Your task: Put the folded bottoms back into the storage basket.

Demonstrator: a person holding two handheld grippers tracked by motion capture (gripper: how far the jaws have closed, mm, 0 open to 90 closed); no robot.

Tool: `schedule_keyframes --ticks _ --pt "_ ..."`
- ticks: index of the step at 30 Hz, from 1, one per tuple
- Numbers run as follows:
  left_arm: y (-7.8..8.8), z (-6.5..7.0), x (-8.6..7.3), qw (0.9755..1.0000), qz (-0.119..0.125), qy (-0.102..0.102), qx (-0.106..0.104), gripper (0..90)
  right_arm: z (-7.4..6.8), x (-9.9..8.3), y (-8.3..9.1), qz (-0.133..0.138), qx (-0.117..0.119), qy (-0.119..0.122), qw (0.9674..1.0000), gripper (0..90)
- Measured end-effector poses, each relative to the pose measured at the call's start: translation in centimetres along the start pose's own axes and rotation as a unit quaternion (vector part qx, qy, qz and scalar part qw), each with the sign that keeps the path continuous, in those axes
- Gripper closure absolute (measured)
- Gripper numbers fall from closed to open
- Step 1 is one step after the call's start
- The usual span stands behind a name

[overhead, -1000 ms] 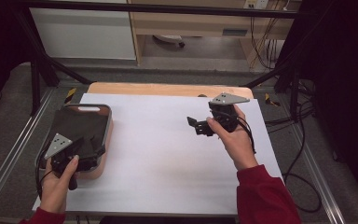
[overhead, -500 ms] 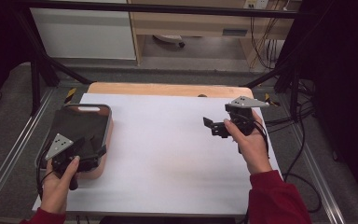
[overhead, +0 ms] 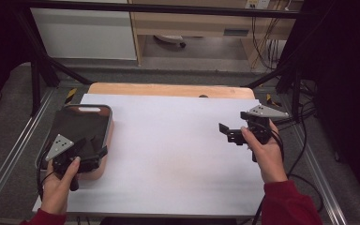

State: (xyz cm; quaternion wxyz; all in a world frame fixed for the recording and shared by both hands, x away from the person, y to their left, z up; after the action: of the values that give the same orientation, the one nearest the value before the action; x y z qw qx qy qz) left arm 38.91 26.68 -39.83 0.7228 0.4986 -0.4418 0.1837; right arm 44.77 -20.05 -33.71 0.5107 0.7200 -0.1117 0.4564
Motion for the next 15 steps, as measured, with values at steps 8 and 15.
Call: schedule_keyframes --ticks 8,15 --pt "0.0 0.0 0.0 1.0 -0.001 0.0 0.001 6.3 1.1 -1.8 0.7 -0.002 -0.008 -0.008 0.9999 5.7" --pt "0.1 -0.1 0.0 1.0 0.002 0.002 0.0 6.3 1.7 -3.1 1.2 -0.001 -0.013 -0.016 0.9998 5.5"
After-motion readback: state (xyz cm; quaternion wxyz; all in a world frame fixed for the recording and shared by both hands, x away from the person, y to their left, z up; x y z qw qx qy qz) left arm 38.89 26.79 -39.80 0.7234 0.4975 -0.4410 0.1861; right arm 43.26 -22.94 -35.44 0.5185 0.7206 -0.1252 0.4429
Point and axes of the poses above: each handheld gripper's, and its own axes: y roughly backward along the jaws, x roughly out of its top, z roughly to its right, the point moved 6 cm from there along -y, roughly forward along the jaws, and after that the axes turned 15 degrees about -z, right-handed, at the moved point
